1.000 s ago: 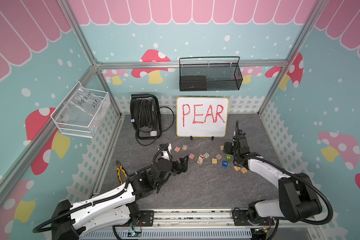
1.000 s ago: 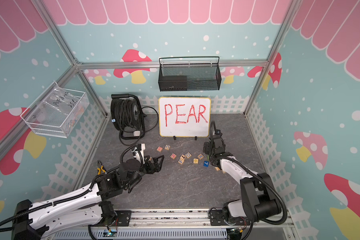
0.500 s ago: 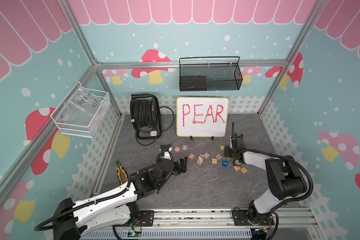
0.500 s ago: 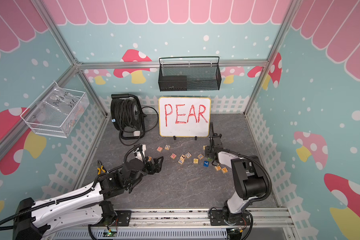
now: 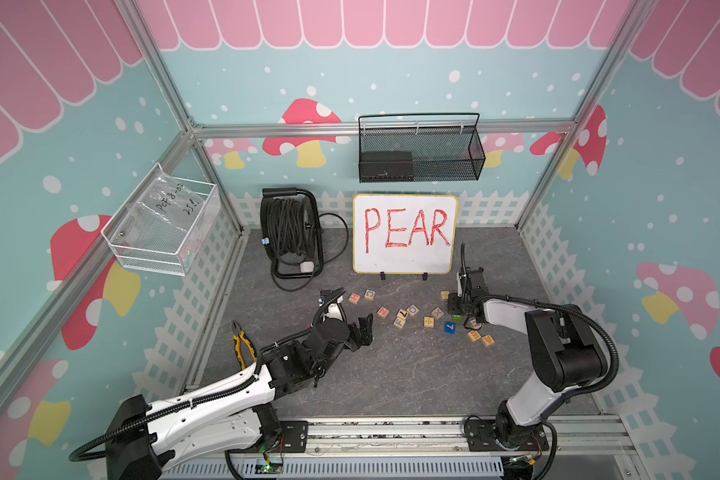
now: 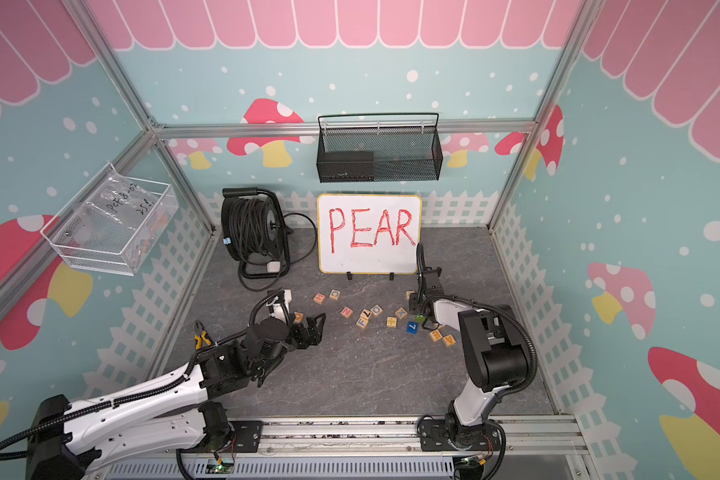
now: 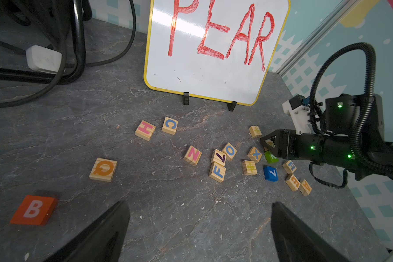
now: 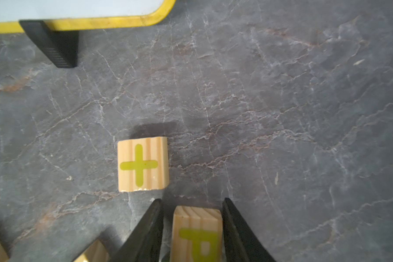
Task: Spell the uppercase word “pear” with letter blocks
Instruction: Pick up the letter block from the center of the board, then place the letter block at the center of the board.
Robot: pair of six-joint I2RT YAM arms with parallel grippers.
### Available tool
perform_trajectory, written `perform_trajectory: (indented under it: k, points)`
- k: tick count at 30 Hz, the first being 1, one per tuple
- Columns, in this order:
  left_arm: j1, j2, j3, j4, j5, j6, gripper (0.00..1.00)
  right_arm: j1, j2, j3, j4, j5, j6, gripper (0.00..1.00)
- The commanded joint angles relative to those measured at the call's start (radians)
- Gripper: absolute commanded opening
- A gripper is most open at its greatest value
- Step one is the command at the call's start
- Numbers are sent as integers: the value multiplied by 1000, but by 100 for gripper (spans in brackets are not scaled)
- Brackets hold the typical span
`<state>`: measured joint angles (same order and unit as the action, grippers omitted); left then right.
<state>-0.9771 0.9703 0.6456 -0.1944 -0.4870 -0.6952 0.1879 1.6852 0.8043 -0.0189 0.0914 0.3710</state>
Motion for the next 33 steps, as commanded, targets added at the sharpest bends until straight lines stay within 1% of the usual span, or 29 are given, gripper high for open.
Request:
perform_trajectory:
  k: [1,4,7,12,16,20,23,25,28,31,33]
  points:
    - [5,-16,19,-24,-23,-3,99,-2,8,9,-27,3,-4,38]
    - [4,-26,14,-28,-25,-11,99,0,3,15,-32,31,5,32]
    - [6,-46,10,-38,-25,-13,100,7,-13,28,-41,54,5,28]
    - [6,-88,2,-70,-34,-15,99,41,-106,55,-57,70,-19,27]
    - [7,-121,3,-119,-51,-12,99,100,-201,89,-76,61,-80,27]
    - [23,-162,51,-284,-90,26,99,235,-268,123,-135,69,-171,28]
    - [66,-215,82,-404,-90,34,99,342,-292,125,-179,60,-198,28]
    - [100,-267,80,-443,-80,15,100,398,-314,108,-193,23,-188,27]
    - [140,-356,48,-473,-79,-34,100,506,-346,63,-190,-41,-213,27]
    - [163,-430,8,-482,-72,-82,99,620,-347,34,-192,-87,-255,27]
    - [169,-457,-6,-492,-60,-105,99,666,-335,26,-194,-120,-266,27]
